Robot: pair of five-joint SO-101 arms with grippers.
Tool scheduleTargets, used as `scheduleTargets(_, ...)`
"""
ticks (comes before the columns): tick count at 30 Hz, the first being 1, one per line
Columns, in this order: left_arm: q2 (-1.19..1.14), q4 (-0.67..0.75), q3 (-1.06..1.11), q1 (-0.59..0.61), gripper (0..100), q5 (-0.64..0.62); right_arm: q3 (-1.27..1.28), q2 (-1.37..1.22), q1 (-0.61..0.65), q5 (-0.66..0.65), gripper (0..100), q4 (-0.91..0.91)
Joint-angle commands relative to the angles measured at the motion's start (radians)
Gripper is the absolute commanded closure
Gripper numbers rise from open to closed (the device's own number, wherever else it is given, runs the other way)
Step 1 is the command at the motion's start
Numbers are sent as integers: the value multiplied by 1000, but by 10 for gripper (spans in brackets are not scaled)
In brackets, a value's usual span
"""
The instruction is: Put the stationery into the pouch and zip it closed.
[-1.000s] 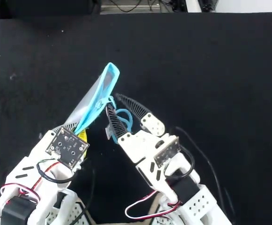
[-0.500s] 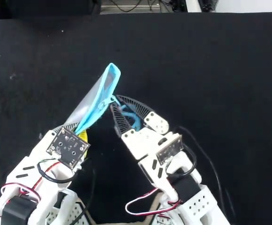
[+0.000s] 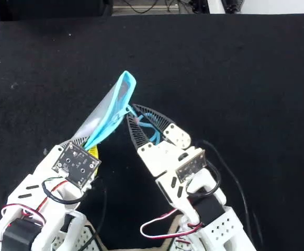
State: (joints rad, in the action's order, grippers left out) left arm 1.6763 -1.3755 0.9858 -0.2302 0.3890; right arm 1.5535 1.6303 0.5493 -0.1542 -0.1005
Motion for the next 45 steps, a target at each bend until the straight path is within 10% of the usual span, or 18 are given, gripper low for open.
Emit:
scheduleTargets(1, -5, -38, 41, 5, 971, -2, -25, 21, -74, 9, 988, 25)
scheduleTargets(24, -5, -40, 41, 5, 971, -2, -180, -486, -163, 9, 988, 173)
scheduleTargets(45, -5, -38, 41, 5, 971, -2, -101, -283, -98, 9, 988, 112)
